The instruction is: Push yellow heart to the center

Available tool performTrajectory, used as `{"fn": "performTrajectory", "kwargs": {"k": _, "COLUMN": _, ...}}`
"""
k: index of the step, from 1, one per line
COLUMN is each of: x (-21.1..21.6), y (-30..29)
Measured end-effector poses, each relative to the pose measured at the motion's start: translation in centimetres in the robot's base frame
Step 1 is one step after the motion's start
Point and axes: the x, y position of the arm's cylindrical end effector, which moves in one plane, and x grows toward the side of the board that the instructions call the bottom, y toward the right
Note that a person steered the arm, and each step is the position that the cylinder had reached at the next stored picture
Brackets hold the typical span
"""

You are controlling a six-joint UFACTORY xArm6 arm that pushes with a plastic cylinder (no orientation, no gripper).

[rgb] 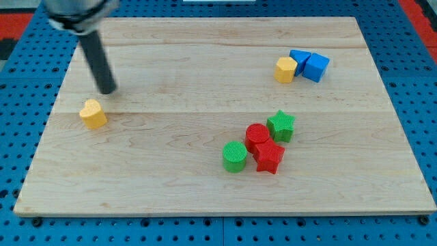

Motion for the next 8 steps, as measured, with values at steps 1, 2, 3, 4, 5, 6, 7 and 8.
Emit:
{"fn": "performTrajectory", "kwargs": {"k": 1, "x": 4.7, "y": -4.2}}
{"fn": "performTrajectory", "kwargs": {"k": 2, "x": 9.5, "y": -1.1}}
{"fn": "performTrajectory", "kwargs": {"k": 3, "x": 7.8, "y": 5.5}}
{"fn": "performTrajectory", "kwargs": {"k": 4, "x": 4.1, "y": 7.5}}
{"fn": "performTrajectory", "kwargs": {"k": 5, "x": 0.4, "y": 6.8}}
{"fn": "performTrajectory", "kwargs": {"k": 6, "x": 5.8, "y": 7.0}}
{"fn": "performTrajectory", "kwargs": {"k": 7, "x": 3.4, "y": 0.1}}
{"fn": "performTrajectory", "kwargs": {"k": 8, "x": 0.2, "y": 0.8}}
